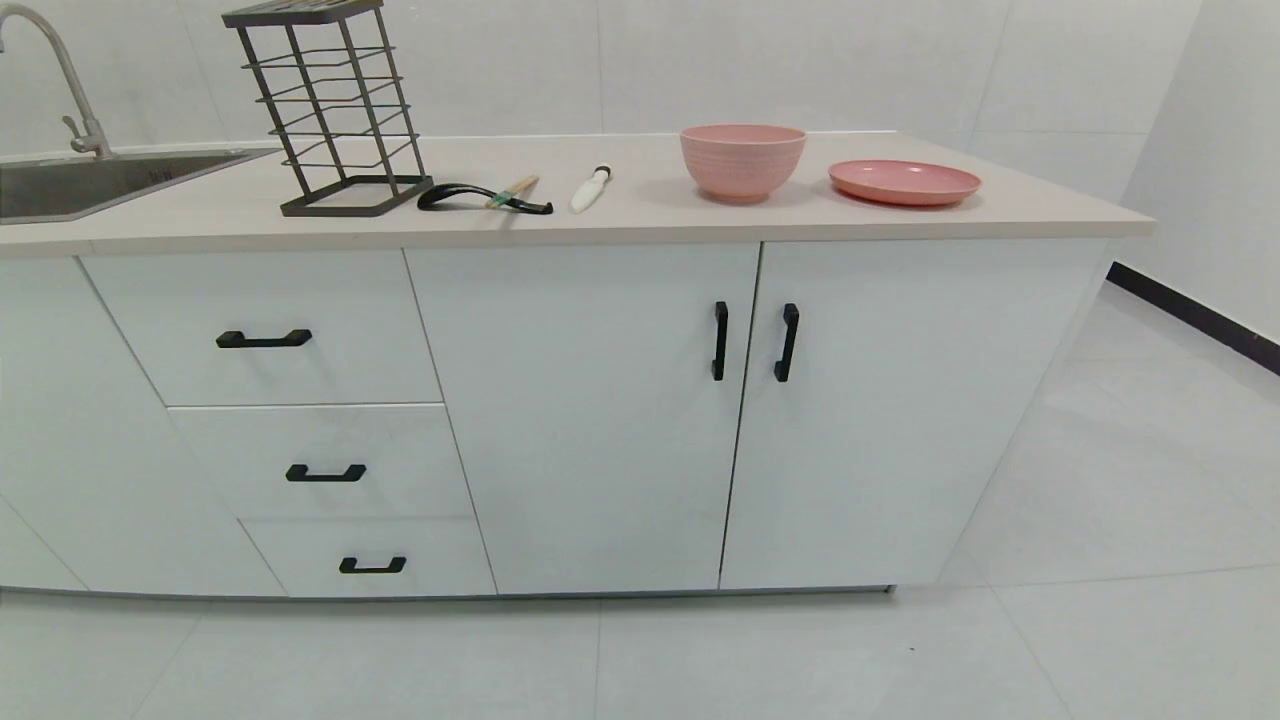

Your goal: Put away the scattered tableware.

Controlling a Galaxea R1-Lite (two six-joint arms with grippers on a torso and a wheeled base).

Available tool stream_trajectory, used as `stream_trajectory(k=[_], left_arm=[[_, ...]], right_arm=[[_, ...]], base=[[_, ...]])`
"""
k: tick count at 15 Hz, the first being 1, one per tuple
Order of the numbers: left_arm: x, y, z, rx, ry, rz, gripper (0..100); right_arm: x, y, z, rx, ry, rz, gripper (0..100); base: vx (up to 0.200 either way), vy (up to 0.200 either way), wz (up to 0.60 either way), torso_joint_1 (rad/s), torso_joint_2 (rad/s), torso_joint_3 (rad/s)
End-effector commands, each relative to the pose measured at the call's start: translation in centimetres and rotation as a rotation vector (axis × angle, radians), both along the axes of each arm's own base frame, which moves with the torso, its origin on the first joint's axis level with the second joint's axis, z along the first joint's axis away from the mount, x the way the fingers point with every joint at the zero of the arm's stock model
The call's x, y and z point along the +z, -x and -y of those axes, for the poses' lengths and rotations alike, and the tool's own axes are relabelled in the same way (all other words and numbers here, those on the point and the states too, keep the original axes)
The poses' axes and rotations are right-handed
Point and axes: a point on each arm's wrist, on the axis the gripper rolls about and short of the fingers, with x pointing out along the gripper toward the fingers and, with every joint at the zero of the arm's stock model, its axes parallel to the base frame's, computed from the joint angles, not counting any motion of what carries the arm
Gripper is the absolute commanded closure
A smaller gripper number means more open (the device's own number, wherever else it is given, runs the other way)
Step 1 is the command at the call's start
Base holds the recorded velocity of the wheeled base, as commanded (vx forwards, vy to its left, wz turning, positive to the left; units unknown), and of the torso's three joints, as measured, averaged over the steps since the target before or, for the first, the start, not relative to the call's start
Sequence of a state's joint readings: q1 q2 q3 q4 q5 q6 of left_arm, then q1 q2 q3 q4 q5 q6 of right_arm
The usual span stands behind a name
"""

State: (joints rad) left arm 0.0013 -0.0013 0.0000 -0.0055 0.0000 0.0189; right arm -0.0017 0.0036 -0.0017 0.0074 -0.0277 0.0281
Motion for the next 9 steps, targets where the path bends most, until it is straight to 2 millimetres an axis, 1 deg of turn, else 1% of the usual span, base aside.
stream_trajectory(k=[1,3,4,5,6,7,9], left_arm=[[0.0,0.0,0.0,0.000,0.001,-0.001,0],[0.0,0.0,0.0,0.000,-0.001,-0.001,0],[0.0,0.0,0.0,0.000,-0.001,-0.001,0],[0.0,0.0,0.0,0.000,-0.001,-0.001,0],[0.0,0.0,0.0,0.000,-0.001,-0.001,0],[0.0,0.0,0.0,0.000,-0.003,-0.001,0],[0.0,0.0,0.0,0.000,-0.001,-0.001,0]], right_arm=[[0.0,0.0,0.0,0.000,-0.001,0.000,100],[0.0,0.0,0.0,0.002,0.000,0.002,100],[0.5,0.0,0.0,0.003,0.007,0.051,100],[1.7,0.1,0.0,0.004,0.015,0.169,100],[2.3,0.2,0.0,0.003,0.020,0.225,100],[3.7,0.7,-0.1,0.028,0.041,0.274,100],[5.8,0.8,-0.3,0.131,0.041,0.171,100]], base=[[0.000,0.000,0.00,0.000,0.00,0.000],[0.000,0.000,0.00,0.000,0.00,0.000],[0.000,0.000,0.00,0.000,0.00,0.000],[0.000,0.000,0.00,0.000,0.00,0.000],[0.000,0.000,0.00,0.000,0.00,0.000],[0.000,0.000,0.00,0.000,0.00,0.000],[0.000,0.000,0.00,0.000,0.00,0.000]])
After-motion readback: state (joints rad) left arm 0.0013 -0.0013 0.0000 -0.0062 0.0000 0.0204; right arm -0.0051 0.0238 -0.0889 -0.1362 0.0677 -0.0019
